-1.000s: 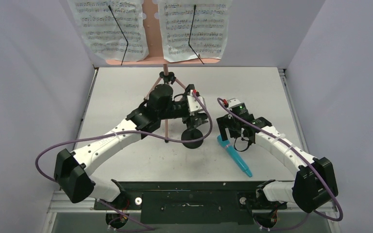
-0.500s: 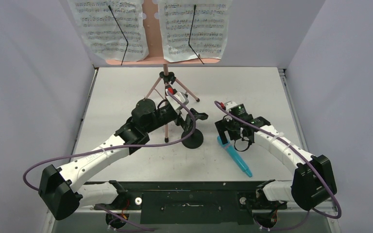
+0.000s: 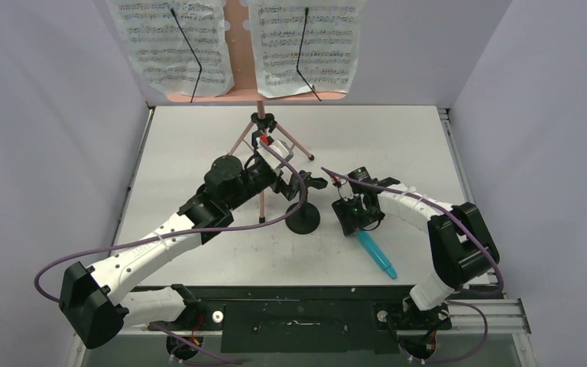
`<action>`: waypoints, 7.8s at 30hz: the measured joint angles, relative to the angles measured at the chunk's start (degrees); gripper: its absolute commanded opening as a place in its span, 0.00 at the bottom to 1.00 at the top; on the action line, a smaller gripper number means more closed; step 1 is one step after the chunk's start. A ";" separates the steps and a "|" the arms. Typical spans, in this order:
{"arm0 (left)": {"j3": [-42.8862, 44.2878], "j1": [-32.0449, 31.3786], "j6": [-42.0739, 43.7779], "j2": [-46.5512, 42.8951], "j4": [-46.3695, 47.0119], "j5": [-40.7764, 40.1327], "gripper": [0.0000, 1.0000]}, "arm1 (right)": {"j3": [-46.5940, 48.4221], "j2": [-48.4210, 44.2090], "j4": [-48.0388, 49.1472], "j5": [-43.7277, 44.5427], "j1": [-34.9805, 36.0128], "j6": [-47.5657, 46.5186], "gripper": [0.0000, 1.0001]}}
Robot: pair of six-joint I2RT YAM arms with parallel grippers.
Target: Set up the instrument practice props
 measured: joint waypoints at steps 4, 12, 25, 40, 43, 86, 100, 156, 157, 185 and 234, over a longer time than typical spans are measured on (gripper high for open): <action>0.20 0.26 0.20 0.11 -0.02 -0.81 0.97 | 0.83 2.29 0.04 -1.07 0.00 -0.39 0.49; 1.42 1.05 0.39 0.72 -0.35 -1.18 0.97 | 1.09 1.92 0.52 -0.94 0.00 -0.52 0.23; 2.36 2.58 -4.61 2.67 -0.02 0.70 0.97 | 2.23 -7.02 1.70 2.86 -0.79 0.94 0.05; 2.34 4.57 -16.17 4.37 4.94 6.82 0.97 | 14.10 -22.27 2.51 6.60 -1.51 2.25 0.05; 2.19 4.92 -18.03 5.35 7.41 8.79 0.95 | 16.28 -24.96 3.10 6.43 -1.51 1.25 0.05; 7.91 1.05 -39.10 25.90 43.08 33.05 0.00 | 32.74 -26.86 15.58 -18.18 -1.49 11.52 0.22; 6.10 1.16 -43.47 26.05 45.92 33.35 0.00 | 24.28 -31.30 19.41 -14.27 -1.51 11.54 0.96; 2.08 6.29 -26.32 9.25 24.68 24.46 0.96 | 21.16 -26.69 29.77 -19.71 -1.49 13.75 0.05; 2.08 6.40 -25.29 9.07 23.69 24.30 0.96 | 21.03 -26.73 29.77 -19.28 -1.49 13.46 0.05; 1.29 14.62 6.86 12.11 -0.39 52.28 0.96 | -3.30 -41.20 33.07 -14.95 -1.49 3.89 0.05; 6.10 15.04 7.30 21.07 -5.38 51.32 0.86 | -16.94 -26.56 75.73 -17.92 -1.49 11.67 0.05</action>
